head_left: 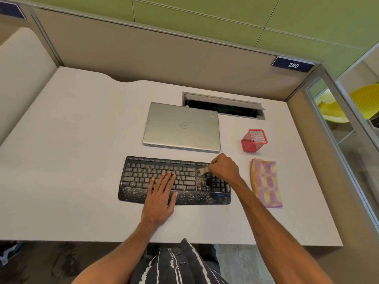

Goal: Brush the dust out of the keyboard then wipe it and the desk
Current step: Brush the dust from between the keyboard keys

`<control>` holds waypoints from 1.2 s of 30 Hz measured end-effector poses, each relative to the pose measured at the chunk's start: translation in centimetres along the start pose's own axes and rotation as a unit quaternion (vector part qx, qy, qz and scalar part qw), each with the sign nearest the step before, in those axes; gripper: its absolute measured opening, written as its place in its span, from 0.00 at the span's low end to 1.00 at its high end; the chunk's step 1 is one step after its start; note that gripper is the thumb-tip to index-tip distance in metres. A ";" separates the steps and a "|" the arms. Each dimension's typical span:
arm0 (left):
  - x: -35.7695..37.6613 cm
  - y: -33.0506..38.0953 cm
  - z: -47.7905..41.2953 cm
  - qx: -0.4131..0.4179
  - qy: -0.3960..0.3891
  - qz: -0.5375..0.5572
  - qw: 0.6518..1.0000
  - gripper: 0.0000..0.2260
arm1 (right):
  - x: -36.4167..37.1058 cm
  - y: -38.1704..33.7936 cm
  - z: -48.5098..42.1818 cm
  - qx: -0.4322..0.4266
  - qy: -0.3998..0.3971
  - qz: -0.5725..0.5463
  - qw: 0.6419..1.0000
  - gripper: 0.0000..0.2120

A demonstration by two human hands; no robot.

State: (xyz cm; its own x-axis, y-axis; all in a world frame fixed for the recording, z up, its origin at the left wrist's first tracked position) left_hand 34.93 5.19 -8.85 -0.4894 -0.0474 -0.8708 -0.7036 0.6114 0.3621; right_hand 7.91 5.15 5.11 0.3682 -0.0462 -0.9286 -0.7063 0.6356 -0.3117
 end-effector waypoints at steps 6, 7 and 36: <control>-0.1 0.0 0.0 -0.001 0.003 0.003 1.000 0.31 | 0.3 -0.3 0.1 -0.005 0.016 -0.003 1.000 0.09; -0.1 0.1 0.0 0.000 0.003 0.003 1.000 0.30 | 0.6 -0.3 0.3 -0.003 -0.001 0.007 1.000 0.08; 0.3 -0.2 0.0 0.003 0.001 -0.008 1.000 0.30 | -0.4 -3.0 0.6 -0.207 0.018 0.142 0.968 0.13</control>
State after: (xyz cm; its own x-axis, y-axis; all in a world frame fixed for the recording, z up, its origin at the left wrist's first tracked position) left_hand 34.92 5.09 -9.22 -0.4800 -0.0593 -0.8753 -0.7076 0.6160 0.3463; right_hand 10.22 3.69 6.57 0.1081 0.0543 -0.9927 -0.9602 0.2643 -0.0901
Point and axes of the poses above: each hand's wrist, its own z-axis away from the middle knuckle, its own x-axis out of the palm, y = z × x, the point moved 5 cm from there along -z, towards the middle knuckle, and after that the axes turned 12 degrees about y, right-handed, at the moved point
